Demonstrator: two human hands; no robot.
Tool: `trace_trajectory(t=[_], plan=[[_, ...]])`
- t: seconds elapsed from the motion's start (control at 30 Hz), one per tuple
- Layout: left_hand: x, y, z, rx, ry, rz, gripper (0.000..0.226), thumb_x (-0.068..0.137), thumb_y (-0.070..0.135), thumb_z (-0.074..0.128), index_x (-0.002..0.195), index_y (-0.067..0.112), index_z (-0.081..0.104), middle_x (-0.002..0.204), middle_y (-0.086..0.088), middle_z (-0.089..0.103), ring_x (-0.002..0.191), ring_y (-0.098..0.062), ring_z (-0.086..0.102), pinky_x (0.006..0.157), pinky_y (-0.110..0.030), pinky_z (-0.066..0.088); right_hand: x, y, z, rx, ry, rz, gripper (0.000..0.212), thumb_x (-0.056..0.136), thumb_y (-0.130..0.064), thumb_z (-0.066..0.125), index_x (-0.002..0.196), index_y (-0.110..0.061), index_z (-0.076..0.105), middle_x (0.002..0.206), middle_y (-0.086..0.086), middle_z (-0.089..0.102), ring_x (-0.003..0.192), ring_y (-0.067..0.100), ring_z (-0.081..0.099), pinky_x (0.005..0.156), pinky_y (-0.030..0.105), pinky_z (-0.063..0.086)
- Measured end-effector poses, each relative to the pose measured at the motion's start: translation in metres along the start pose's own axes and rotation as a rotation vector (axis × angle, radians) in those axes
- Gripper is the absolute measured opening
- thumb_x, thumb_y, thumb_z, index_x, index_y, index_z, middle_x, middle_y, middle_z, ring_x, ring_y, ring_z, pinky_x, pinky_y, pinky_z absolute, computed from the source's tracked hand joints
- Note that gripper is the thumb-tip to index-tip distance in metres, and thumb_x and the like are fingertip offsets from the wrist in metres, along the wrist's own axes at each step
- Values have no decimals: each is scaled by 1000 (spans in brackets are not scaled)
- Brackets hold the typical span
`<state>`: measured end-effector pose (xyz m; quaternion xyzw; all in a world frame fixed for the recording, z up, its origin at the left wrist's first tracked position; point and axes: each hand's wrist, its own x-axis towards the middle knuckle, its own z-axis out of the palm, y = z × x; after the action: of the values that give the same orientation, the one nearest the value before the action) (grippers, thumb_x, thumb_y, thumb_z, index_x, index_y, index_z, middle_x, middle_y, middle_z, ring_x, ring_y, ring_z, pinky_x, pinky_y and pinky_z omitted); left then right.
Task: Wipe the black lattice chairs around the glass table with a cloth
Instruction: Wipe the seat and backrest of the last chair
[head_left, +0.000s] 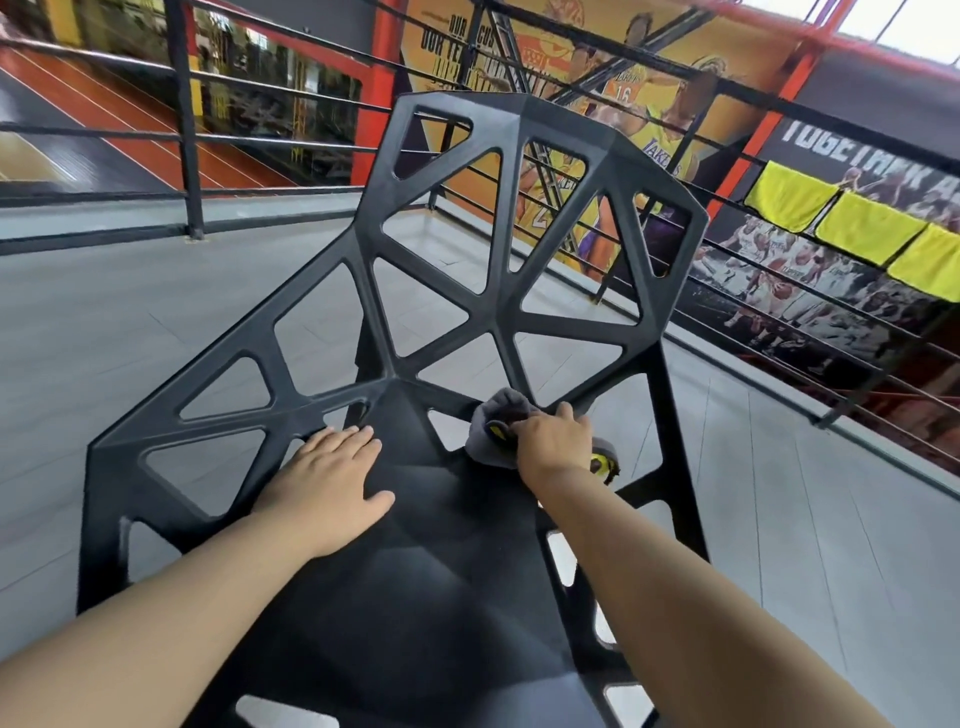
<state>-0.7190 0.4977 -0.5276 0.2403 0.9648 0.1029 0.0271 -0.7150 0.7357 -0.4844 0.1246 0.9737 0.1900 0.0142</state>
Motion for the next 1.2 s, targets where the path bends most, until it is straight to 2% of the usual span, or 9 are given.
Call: trace_trajectory(t=[0.23,0.3,0.43,0.6,0.7,0.77,0.9,1.07,1.2], plan=[[-3,3,-4,18,-13,-20,68,94,55,30,151,22,12,159,6,4,145,-13,1,117,-30,-1,-8,45,-33,-200,92,64,23,90,-29,51,109,-29,65,114,-4,61,111,24,40,77,34,26],[-5,4,-7,16,-29,-24,68,95,55,29,152,21,11,159,5,3,146,-14,1,117,-30,-1,-4,64,-51,-183,101,137,21,88,-24,53,107,-27,63,111,-1,62,111,25,41,76,34,26],[-7,6,-10,43,-38,-19,68,96,53,26,152,19,9,160,3,1,146,-14,-1,117,-31,-3,10,76,-85,-18,109,264,34,87,-21,55,121,-26,53,111,0,64,114,27,44,75,34,28],[-3,5,-8,37,-29,-25,68,95,53,27,152,19,11,160,3,2,146,-14,-1,117,-31,-3,4,85,-92,-65,232,364,21,88,-22,54,108,-22,63,109,3,61,107,27,43,81,37,33],[-1,2,-3,21,-28,-28,68,95,53,28,151,19,12,159,3,3,146,-14,0,118,-32,-3,1,74,-80,-210,149,277,24,86,-29,60,107,-20,65,117,5,56,110,28,41,80,37,33],[-1,3,-3,18,-24,-24,68,94,53,29,151,18,13,159,3,3,146,-14,1,118,-31,-3,6,59,-74,-228,105,209,28,87,-28,58,113,-18,63,119,6,55,113,28,41,86,37,35],[-2,3,-3,10,7,-15,69,93,53,32,151,19,16,159,2,7,145,-14,4,118,-31,-1,-4,8,-29,25,-154,29,39,90,-17,47,129,-17,51,130,5,52,121,28,42,91,38,43],[-4,4,-4,11,11,-8,68,93,53,33,150,19,19,159,3,10,145,-14,7,118,-31,1,-22,18,-17,-17,-170,-16,47,93,-17,46,139,-22,42,132,6,48,123,26,41,89,36,44],[-7,7,-6,21,3,-10,67,94,52,32,151,19,17,159,3,9,145,-14,6,117,-30,1,-54,28,-20,-271,-140,-163,34,90,-22,53,124,-16,52,120,4,56,118,22,43,86,33,39]])
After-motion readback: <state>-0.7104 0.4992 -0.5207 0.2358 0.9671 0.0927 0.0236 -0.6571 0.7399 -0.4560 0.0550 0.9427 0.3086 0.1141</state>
